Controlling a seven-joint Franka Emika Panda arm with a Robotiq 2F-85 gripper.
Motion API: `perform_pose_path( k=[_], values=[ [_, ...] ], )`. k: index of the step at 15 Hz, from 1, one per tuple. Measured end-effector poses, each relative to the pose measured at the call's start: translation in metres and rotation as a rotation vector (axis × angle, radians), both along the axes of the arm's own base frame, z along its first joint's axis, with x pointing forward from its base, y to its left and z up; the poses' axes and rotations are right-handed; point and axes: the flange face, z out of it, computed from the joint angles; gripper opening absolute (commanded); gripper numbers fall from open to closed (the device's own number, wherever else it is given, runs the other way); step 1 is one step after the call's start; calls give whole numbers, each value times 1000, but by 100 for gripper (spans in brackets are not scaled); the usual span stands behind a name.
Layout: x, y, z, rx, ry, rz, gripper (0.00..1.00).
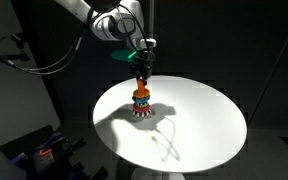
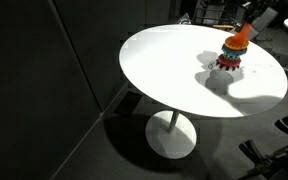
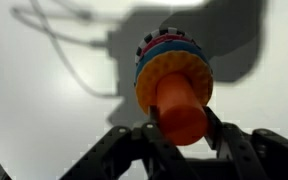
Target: Move the rod to the let and then put the colorless ring around the orange rod
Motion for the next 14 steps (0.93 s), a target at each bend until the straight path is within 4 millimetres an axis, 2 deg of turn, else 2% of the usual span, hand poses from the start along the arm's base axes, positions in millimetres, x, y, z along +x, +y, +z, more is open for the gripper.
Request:
perform_pose_path(
  k=[8, 14],
  values=[
    [3, 45, 2, 7, -25, 80, 20],
    [-2, 70, -6, 15, -30, 127, 20]
  ],
)
